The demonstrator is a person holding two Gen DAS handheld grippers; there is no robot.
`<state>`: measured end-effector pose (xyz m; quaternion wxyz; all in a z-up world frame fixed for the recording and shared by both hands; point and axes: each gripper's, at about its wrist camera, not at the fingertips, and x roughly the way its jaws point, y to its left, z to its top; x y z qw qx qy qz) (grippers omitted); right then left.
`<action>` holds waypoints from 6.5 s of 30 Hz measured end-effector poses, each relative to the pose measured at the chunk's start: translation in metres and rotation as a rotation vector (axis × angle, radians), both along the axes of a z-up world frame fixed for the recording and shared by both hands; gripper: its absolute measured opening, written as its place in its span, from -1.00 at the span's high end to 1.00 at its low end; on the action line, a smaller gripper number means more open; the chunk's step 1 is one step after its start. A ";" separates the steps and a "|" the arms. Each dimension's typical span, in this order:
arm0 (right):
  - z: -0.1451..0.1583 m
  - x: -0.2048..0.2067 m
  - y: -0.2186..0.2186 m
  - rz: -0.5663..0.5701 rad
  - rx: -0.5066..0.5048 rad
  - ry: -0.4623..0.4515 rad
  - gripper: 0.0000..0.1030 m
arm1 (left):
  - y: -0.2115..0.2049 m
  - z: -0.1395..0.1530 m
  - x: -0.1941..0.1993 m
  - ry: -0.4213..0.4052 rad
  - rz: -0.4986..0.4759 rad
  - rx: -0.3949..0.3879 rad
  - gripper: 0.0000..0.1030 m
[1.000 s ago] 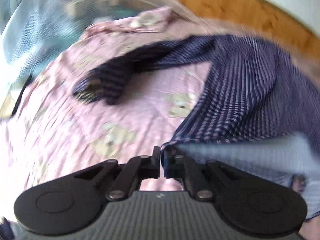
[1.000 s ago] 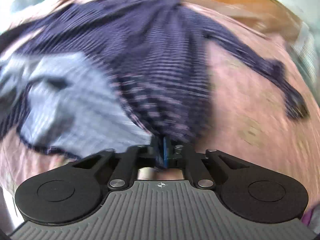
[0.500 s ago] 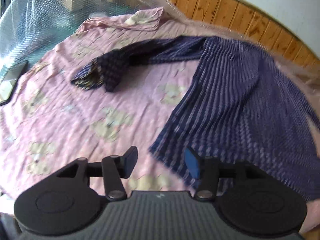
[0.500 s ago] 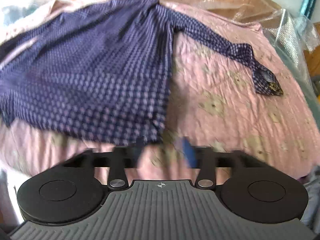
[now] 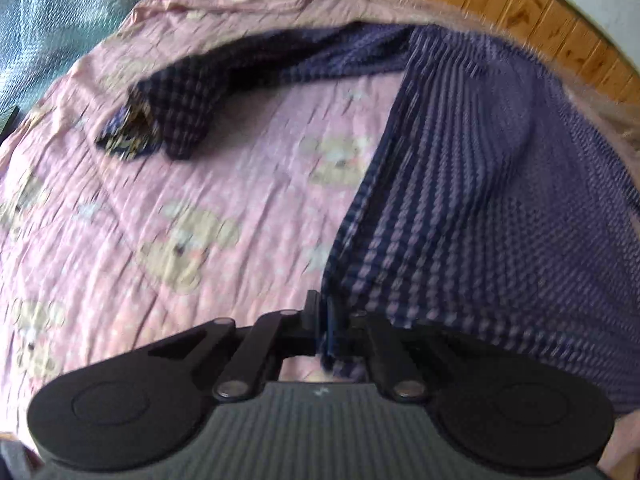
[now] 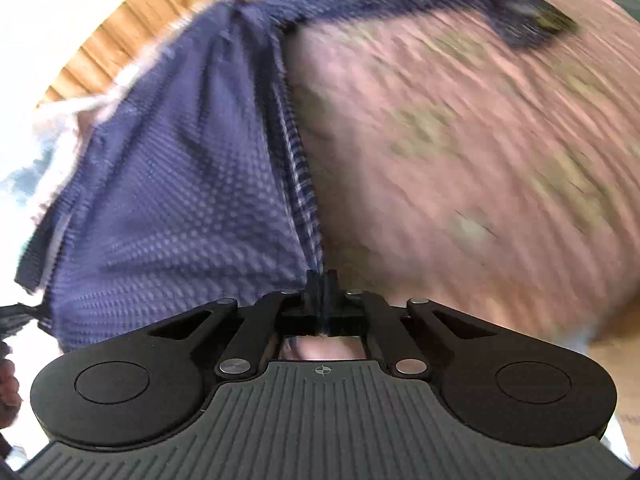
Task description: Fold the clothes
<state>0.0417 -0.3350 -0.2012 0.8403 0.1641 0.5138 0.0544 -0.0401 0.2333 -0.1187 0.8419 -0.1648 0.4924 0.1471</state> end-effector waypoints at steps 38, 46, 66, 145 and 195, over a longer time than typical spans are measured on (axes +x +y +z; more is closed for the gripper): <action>0.025 0.526 0.072 0.441 -0.115 -0.202 -0.51 | 0.033 0.010 0.478 -0.047 -0.234 0.181 -0.43; 0.010 0.546 0.097 0.505 -0.067 -0.206 0.51 | 0.030 -0.030 0.514 -0.043 -0.328 0.179 0.11; 0.038 0.549 0.063 0.329 -0.043 -0.268 -0.16 | 0.034 -0.012 0.530 -0.142 -0.374 0.098 -0.58; 0.036 0.375 0.091 0.470 -0.279 -0.231 0.27 | -0.003 0.014 0.320 0.031 -0.272 0.071 -0.25; 0.032 0.048 0.119 0.479 -0.210 -0.091 0.02 | -0.004 0.050 0.015 0.095 0.028 0.052 -0.37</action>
